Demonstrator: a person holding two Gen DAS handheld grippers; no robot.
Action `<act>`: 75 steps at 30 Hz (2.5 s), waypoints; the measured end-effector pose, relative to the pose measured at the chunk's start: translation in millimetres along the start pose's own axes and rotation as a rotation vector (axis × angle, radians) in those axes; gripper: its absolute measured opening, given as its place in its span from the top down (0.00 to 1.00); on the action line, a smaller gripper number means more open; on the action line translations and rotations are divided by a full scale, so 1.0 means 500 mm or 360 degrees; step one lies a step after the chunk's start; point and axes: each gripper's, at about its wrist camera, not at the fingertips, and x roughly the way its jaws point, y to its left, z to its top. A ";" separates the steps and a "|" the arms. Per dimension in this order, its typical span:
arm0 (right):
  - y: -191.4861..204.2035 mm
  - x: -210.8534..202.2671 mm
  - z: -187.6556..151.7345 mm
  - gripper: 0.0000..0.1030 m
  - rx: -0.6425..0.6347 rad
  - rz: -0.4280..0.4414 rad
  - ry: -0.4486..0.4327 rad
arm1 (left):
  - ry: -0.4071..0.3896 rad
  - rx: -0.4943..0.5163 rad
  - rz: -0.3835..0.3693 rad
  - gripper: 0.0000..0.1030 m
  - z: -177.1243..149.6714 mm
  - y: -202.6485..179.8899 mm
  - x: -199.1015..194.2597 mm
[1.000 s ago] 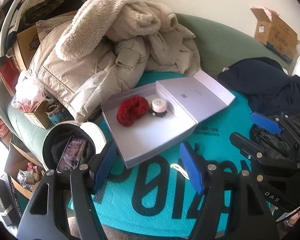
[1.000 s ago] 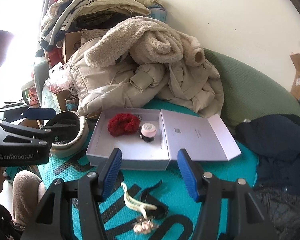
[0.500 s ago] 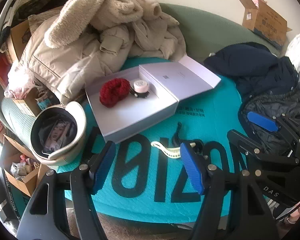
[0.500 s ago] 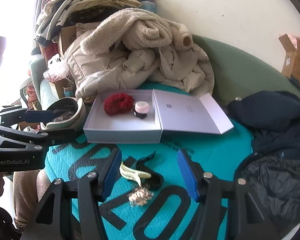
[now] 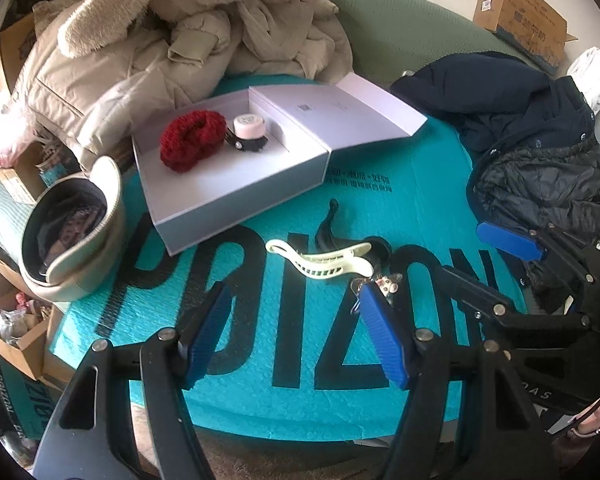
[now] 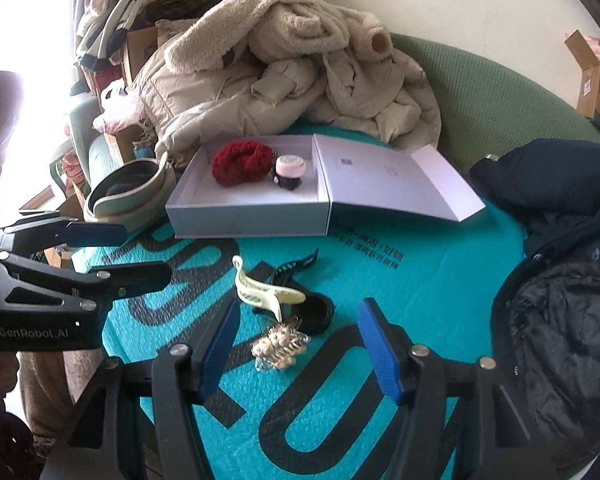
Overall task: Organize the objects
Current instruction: 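Withdraw both tools from the box toward the loose claw clips on the mat, then grasp the cream claw clip with the left tool while the right tool grasps the gold pearl claw clip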
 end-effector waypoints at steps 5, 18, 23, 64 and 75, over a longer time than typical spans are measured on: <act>-0.007 0.031 -0.024 0.40 -0.0019 0.0017 0.0027 | 0.0023 -0.0011 -0.0011 0.36 -0.014 0.003 0.040; -0.021 0.124 -0.075 0.31 0.0079 0.0131 0.0131 | 0.0078 0.0084 -0.0053 0.36 -0.015 0.003 0.136; -0.008 0.156 -0.080 0.31 0.0039 0.0171 0.0167 | 0.0120 0.0105 -0.0082 0.36 -0.018 0.006 0.170; -0.104 0.169 -0.117 0.51 0.0288 0.0205 0.0232 | 0.0244 0.0029 -0.0328 0.19 0.031 -0.043 0.302; -0.103 0.169 -0.118 0.51 0.0295 0.0204 0.0233 | 0.0301 -0.0128 -0.0427 0.58 0.025 0.010 0.317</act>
